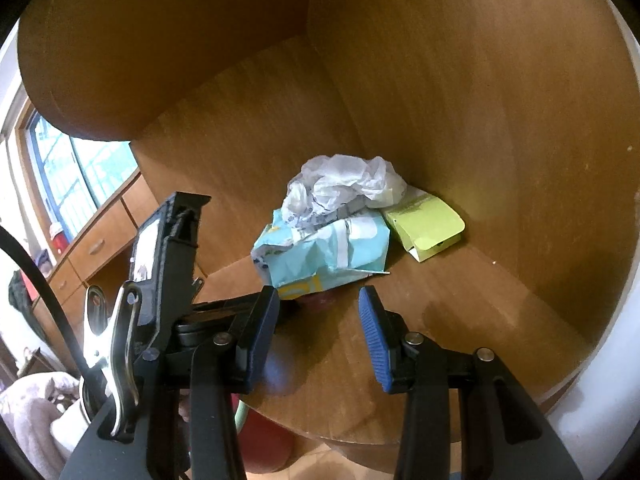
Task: Collect trash
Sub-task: 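Close the left gripper on the white shuttlecock while the right gripper reaches the crumpled wrapper, then close the right gripper on the crumpled white printed wrapper and lift it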
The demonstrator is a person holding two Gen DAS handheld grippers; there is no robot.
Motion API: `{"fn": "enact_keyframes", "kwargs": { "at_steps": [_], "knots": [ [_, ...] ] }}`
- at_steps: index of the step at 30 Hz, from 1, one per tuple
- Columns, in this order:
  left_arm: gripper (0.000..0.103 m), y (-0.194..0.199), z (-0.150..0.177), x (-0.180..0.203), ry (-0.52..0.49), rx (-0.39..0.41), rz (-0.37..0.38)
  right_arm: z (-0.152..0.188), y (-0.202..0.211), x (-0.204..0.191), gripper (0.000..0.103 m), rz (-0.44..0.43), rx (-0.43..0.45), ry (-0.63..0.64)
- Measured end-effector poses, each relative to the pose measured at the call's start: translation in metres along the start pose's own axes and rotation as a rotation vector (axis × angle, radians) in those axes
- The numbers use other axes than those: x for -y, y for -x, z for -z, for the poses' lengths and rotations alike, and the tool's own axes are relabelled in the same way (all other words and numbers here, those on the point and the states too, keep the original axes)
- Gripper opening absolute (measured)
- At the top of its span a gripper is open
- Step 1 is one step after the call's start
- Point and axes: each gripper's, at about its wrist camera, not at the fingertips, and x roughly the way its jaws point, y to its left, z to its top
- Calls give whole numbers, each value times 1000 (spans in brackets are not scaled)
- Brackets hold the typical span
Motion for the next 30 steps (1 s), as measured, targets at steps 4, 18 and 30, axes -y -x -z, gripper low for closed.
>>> {"fn": "enact_keyframes", "kwargs": {
  "at_steps": [4,18,30],
  "knots": [
    [28,8,10,-13,33,6,37,3,-6,-3,43,-2,-15,8],
    [28,32,51,-71,125,71,163,6,-17,-3,68,16,-11,3],
    [28,35,47,-106,168,15,265,-76,-76,-64,78,99,-71,365]
  ]
}}
